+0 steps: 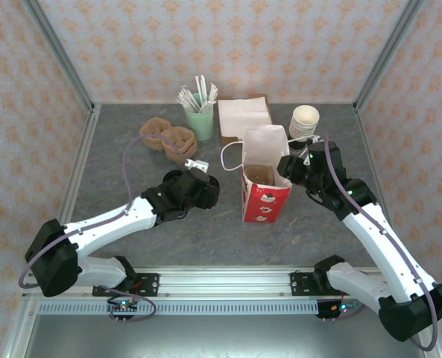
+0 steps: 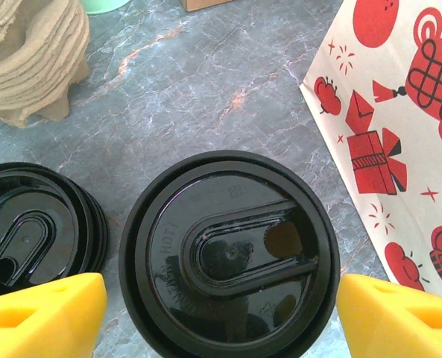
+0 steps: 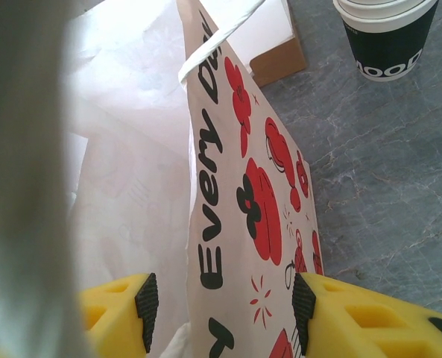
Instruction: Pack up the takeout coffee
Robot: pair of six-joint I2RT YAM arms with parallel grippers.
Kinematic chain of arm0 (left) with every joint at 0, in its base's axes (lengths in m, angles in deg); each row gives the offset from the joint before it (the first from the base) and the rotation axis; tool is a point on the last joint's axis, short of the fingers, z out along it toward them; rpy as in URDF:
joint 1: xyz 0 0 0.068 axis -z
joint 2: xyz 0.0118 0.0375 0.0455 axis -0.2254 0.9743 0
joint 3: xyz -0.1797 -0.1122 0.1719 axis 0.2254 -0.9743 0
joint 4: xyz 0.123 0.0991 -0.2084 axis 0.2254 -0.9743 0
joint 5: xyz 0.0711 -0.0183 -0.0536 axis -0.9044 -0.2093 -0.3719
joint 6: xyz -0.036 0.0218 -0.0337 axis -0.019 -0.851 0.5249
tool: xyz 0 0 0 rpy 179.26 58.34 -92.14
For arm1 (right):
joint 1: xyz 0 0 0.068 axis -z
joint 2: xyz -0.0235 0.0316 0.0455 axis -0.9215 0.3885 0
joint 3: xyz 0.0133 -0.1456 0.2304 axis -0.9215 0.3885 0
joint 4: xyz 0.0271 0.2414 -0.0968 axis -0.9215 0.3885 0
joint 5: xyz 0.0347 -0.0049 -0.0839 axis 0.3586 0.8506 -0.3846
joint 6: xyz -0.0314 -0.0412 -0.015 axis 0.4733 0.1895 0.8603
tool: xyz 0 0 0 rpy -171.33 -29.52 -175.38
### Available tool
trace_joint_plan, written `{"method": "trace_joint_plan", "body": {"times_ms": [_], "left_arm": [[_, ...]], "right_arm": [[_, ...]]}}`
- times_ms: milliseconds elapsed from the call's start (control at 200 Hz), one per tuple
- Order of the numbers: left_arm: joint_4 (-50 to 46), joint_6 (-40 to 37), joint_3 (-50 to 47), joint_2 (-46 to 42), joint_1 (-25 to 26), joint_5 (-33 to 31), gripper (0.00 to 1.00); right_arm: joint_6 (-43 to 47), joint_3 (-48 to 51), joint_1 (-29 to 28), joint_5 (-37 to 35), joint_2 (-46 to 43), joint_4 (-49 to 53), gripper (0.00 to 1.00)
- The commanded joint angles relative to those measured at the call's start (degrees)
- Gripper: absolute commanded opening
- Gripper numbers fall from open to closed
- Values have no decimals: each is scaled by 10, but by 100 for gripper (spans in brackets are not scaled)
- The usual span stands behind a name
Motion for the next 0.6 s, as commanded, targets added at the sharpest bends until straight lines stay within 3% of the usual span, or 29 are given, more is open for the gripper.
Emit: {"method": "trace_joint_plan", "body": {"times_ms": [0, 400, 596], "left_arm": [[4, 22, 26, 13, -2, -20, 80], [-34, 54, 49, 46, -2, -31, 74], [-43, 54, 56, 54, -3, -33, 77]], "right_arm": [[10, 0, 3, -2, 0, -12, 53], [14, -7, 8, -4, 1, -6, 53], [15, -9, 9, -3, 3, -5, 53]]}}
